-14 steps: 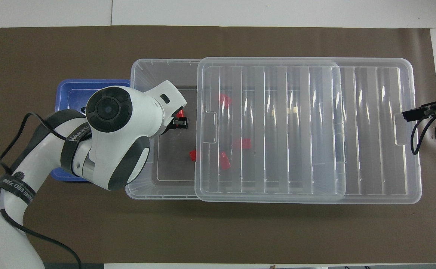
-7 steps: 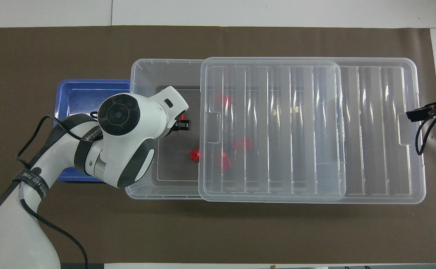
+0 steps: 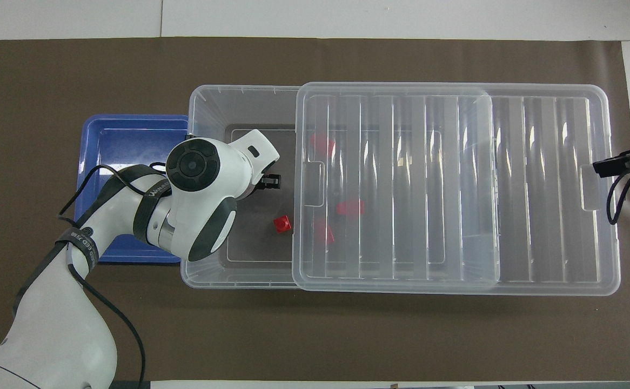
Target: Place red block in blue tray from box
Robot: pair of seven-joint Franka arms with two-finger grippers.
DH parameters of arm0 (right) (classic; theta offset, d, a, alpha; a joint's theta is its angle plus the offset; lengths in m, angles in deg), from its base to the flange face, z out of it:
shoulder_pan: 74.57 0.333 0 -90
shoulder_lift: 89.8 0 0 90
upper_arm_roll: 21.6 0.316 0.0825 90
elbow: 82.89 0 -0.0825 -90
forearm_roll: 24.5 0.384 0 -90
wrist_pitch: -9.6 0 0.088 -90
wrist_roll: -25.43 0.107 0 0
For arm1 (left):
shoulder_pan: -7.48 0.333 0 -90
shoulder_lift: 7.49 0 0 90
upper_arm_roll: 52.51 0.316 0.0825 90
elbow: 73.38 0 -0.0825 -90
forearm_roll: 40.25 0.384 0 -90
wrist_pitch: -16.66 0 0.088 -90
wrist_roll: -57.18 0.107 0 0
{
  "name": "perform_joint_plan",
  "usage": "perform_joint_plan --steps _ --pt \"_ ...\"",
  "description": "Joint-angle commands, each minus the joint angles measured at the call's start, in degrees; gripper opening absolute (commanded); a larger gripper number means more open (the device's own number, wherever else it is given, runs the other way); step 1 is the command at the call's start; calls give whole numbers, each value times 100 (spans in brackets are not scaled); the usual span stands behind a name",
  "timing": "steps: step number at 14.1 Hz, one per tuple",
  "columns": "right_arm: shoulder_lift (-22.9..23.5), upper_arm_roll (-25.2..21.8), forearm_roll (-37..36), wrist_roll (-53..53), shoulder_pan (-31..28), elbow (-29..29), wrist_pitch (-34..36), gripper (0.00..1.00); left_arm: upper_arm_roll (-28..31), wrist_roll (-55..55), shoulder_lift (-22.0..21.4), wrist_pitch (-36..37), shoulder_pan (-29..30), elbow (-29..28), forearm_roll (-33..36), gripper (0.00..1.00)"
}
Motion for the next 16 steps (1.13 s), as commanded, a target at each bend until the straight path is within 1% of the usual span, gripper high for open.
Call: perform_joint_plan --steps 1,5,8,9,11,12,13,15,16 --pt "79 15 -28 -126 -62 75 -62 100 89 -112 90 -221 -148 -53 1 72" --pt "79 67 7 -91 -62 180 78 100 98 -112 205 -406 -139 -62 -7 71" --pt "201 102 51 5 -53 574 464 100 107 -164 214 -485 -131 -62 -7 71" --pt "219 137 51 136 -44 680 596 100 107 -208 214 -494 -131 -53 -7 64" --pt "210 243 51 304 -44 803 825 100 116 -226 214 -520 -113 -62 1 25" --pt "219 287 60 392 -44 943 1026 100 124 -226 214 -512 -113 -62 -7 11" --pt "219 383 60 567 -44 1145 1359 100 124 -226 214 -512 -96 -53 1 0" --pt "202 559 68 1084 -44 1488 2071 100 124 -226 205 -486 -78 -53 1 0" --pt "176 577 77 1339 -35 1507 2292 100 133 -226 161 -442 -87 -45 -7 0"
